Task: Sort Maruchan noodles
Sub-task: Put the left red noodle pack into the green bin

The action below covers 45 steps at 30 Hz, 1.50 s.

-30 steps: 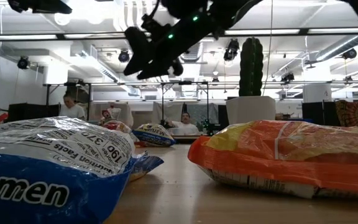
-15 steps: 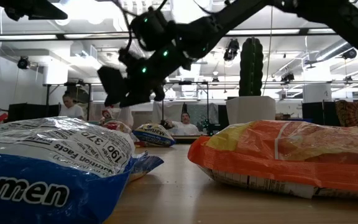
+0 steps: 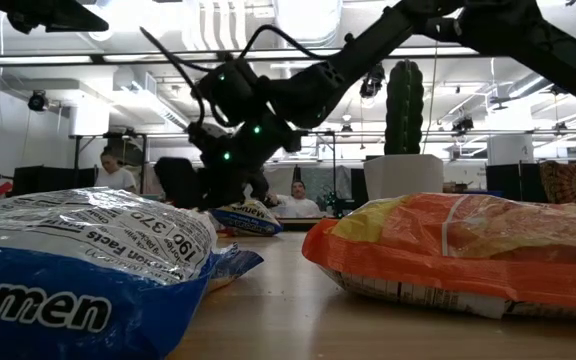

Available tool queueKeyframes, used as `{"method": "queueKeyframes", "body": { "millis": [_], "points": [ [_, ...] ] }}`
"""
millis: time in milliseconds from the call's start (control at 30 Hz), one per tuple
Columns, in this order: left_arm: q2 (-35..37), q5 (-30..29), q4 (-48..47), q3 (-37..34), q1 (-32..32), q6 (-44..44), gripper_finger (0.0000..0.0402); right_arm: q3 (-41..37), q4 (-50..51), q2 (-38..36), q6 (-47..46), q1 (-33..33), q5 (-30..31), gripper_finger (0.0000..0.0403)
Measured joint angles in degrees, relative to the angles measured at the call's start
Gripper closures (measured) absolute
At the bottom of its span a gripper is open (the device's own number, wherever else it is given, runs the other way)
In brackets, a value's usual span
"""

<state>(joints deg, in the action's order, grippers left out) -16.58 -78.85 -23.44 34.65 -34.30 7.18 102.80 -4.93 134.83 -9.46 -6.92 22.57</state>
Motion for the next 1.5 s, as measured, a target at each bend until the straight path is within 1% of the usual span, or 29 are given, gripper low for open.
{"method": "queueKeyframes", "body": {
  "millis": [133,233,300,433,567,600,700,767,900,967,1067,1167,1233,1400,1500],
  "points": [
    [0.00,0.00,0.00,0.00,0.00,0.00,0.0365,0.00,-0.04,0.68,-0.60,0.01,0.00,0.0185],
    [-0.02,0.00,0.02,0.00,0.00,0.02,0.0365,-0.02,0.13,0.70,-0.61,0.00,0.02,0.0205],
    [-0.02,0.00,0.00,0.00,0.00,0.02,0.0365,-0.02,0.13,0.70,-0.61,0.00,0.01,0.0231],
    [-0.03,0.00,0.01,0.00,0.00,0.04,0.0365,-0.05,0.20,0.58,-0.63,0.00,-0.19,0.0303],
    [-0.04,0.00,0.02,0.00,0.00,0.02,0.0365,-0.11,0.29,-0.38,-1.98,0.00,-3.01,0.0378],
    [-0.04,0.00,0.01,0.00,0.00,0.04,0.0365,-0.09,0.20,-0.64,-3.00,0.00,-3.70,0.0385],
    [-0.04,-0.02,0.02,0.00,0.00,0.04,0.0365,0.18,0.25,-1.46,-6.70,-0.11,-7.10,0.0392],
    [-0.04,0.00,0.02,0.00,0.00,0.04,0.0365,0.58,0.41,-2.02,-9.01,-0.45,-10.58,0.0394],
    [-0.02,-0.02,0.04,0.00,0.00,0.03,0.0365,4.02,0.12,-2.41,-13.39,-1.77,-18.55,0.0394],
    [-0.02,-0.02,0.04,0.00,0.01,-0.04,0.0365,6.19,-0.02,-2.42,-14.95,-2.36,-21.08,0.0394],
    [-0.02,-0.01,0.03,0.00,0.01,-0.11,0.0365,8.82,-0.09,-2.56,-17.14,-2.86,-21.55,0.0394],
    [-0.02,-0.02,0.04,0.00,0.00,-0.13,0.0365,10.93,-0.07,-2.56,-17.29,-3.16,-21.64,0.0394],
    [-0.02,-0.02,0.04,0.00,0.00,-0.13,0.0365,11.70,-0.06,-2.57,-15.13,-3.15,-21.47,0.0394],
    [-0.02,-0.02,0.04,0.00,0.02,-0.14,0.0365,11.89,2.16,-2.61,-6.20,-3.12,-21.00,0.0394],
    [-0.02,-0.02,0.04,0.00,0.00,-0.15,0.0365,11.75,4.58,-2.61,-3.43,-2.99,-20.86,0.0388]
  ]
}}
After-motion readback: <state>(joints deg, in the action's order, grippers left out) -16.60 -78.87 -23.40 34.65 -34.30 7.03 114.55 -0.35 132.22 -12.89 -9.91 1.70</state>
